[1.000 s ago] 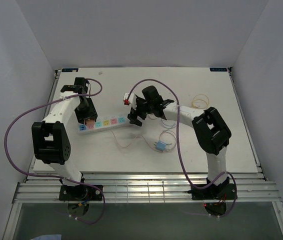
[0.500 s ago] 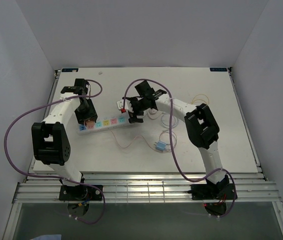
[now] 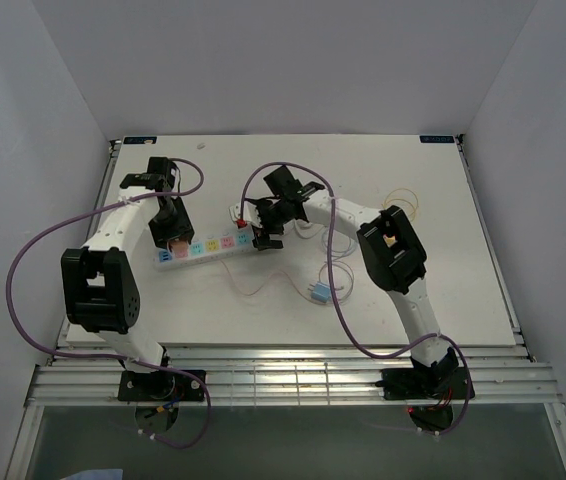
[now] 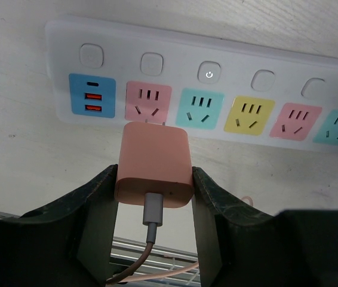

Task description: Insert the plug

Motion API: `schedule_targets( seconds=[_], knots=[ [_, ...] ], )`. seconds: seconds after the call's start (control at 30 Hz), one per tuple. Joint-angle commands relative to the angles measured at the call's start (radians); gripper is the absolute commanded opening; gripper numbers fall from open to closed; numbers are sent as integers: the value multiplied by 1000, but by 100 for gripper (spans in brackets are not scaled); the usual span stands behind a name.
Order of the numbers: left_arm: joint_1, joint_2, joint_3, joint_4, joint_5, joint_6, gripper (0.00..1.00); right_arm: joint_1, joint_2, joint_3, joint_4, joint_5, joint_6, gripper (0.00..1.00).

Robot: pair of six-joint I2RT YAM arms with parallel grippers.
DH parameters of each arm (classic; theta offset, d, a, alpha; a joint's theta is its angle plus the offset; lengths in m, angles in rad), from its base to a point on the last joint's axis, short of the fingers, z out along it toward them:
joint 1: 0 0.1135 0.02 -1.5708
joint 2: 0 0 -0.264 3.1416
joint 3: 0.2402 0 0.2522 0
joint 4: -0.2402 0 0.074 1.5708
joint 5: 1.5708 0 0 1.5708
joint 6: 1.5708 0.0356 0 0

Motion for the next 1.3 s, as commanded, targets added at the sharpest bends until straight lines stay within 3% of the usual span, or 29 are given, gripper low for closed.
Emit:
schedule_targets(
  seconds=[0.0, 0.1, 0.33, 0.5, 1.27],
  knots=[
    [4, -63, -11, 16, -17, -3, 0, 14, -9, -24, 119, 40, 65, 90],
    [4, -67, -18, 19, -17, -3, 0, 21, -25, -68, 185, 62, 68, 90],
    [4, -71, -27, 17, -38, -7, 0, 46, -3, -74, 160, 93, 42, 90],
    [4, -56, -32, 13, -61, -15, 0, 46, 0, -92, 128, 94, 55, 100],
    [29, 73, 54, 54, -4, 2, 0, 46, -69, -198, 188, 116, 53, 99]
  ],
)
